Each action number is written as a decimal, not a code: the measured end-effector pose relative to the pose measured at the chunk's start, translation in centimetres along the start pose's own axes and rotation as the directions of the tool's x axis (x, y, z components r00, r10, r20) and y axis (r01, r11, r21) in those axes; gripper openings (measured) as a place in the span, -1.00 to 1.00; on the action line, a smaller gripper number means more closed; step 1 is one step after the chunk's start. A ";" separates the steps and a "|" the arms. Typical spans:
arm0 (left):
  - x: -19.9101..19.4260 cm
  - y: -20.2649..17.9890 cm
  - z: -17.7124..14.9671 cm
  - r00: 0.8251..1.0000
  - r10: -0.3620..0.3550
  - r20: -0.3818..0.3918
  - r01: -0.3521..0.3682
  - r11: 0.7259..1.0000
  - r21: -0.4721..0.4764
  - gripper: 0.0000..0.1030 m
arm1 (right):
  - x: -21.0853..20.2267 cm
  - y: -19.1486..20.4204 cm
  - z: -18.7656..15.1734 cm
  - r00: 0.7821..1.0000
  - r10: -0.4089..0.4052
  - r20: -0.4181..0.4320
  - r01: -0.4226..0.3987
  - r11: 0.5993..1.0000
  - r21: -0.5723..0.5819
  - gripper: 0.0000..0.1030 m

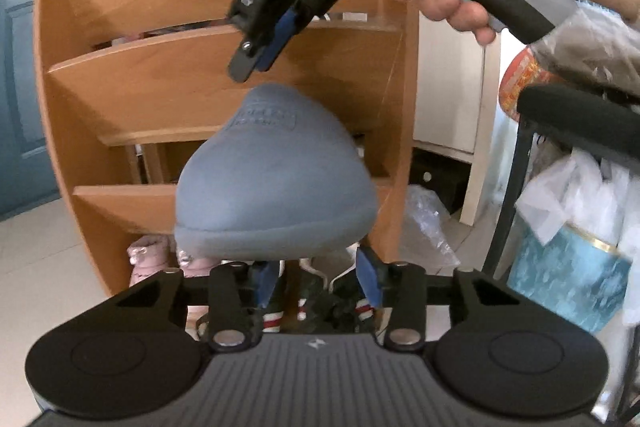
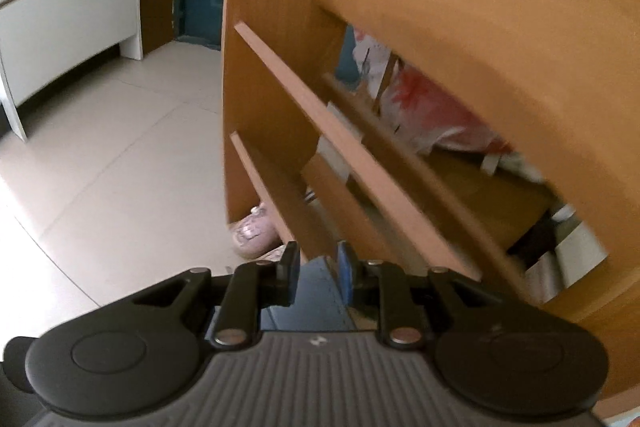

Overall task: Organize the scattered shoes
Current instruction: 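Open the right tool to release the slipper on the board, then withdraw the right tool from the shelf, then move the left tool down to the second blue-gray slipper on the floor, then close the left tool on the blue-gray slipper's heel rim and lift, then open the left tool to release the slipper while the right tool grasps its rim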

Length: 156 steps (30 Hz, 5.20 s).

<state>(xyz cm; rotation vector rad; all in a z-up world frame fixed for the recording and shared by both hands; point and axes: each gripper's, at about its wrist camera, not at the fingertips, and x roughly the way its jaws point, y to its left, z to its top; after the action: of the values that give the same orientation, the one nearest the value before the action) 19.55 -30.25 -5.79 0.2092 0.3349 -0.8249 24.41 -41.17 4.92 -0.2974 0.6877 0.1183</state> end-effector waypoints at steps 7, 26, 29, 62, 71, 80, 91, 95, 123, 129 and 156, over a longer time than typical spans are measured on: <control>3.3 0.5 2.5 0.999 0.021 -0.042 -0.023 0.998 -0.054 0.12 | -0.6 2.8 -0.9 0.994 -0.110 0.003 0.110 0.990 -0.085 -0.54; 4.6 1.4 3.1 0.999 -0.013 -0.042 0.013 1.000 0.001 0.20 | 0.4 10.4 2.5 1.000 -0.026 -0.003 0.023 0.923 -0.384 -0.07; 4.6 1.3 3.0 1.000 -0.016 -0.026 0.016 1.000 0.005 0.20 | 2.5 11.4 2.7 0.998 -0.042 -0.041 0.020 0.897 -0.441 -0.11; 0.5 3.7 -0.5 0.992 -0.026 -0.123 0.015 0.996 -0.090 1.00 | -3.0 9.4 -3.9 0.988 -0.091 0.121 0.128 0.929 -0.347 0.88; -11.3 6.9 -8.3 0.869 0.089 -0.486 -0.034 0.992 0.121 1.00 | -0.5 14.8 -1.9 0.984 0.117 0.131 -0.089 0.975 -0.204 0.91; -25.6 11.7 -21.2 0.589 0.384 -0.712 -0.393 0.905 0.163 1.00 | -0.4 24.1 1.1 0.893 0.450 -0.026 -0.450 0.889 -0.082 0.91; -30.1 13.2 -26.6 0.335 0.546 -0.768 -0.566 0.768 0.300 1.00 | 5.3 37.6 -4.2 0.737 0.640 -0.216 -0.645 0.762 0.056 0.95; -30.9 15.1 -28.0 0.261 0.592 -0.762 -0.686 0.669 0.285 1.00 | 6.7 39.3 -7.1 0.678 0.645 -0.353 -0.670 0.740 0.066 0.95; -34.1 20.3 -34.5 0.356 0.316 -0.879 -0.646 0.763 0.013 -0.71 | 5.9 39.6 -7.4 0.690 0.658 -0.302 -0.685 0.728 0.025 0.95; -30.7 18.0 -32.0 0.496 0.252 -0.831 -0.562 0.823 -0.086 -0.72 | 5.1 37.5 -6.8 0.735 0.631 -0.247 -0.651 0.759 0.004 0.95; -6.7 9.4 -20.4 0.737 0.103 -0.669 -0.265 0.953 -0.145 -0.44 | 6.3 19.2 -9.3 0.929 0.365 -0.059 -0.341 0.908 0.245 0.95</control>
<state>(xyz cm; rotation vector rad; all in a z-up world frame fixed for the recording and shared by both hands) 18.02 -13.12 -21.68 0.3065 1.0606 -0.4780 19.70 -25.69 -10.35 0.0491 0.8467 0.3690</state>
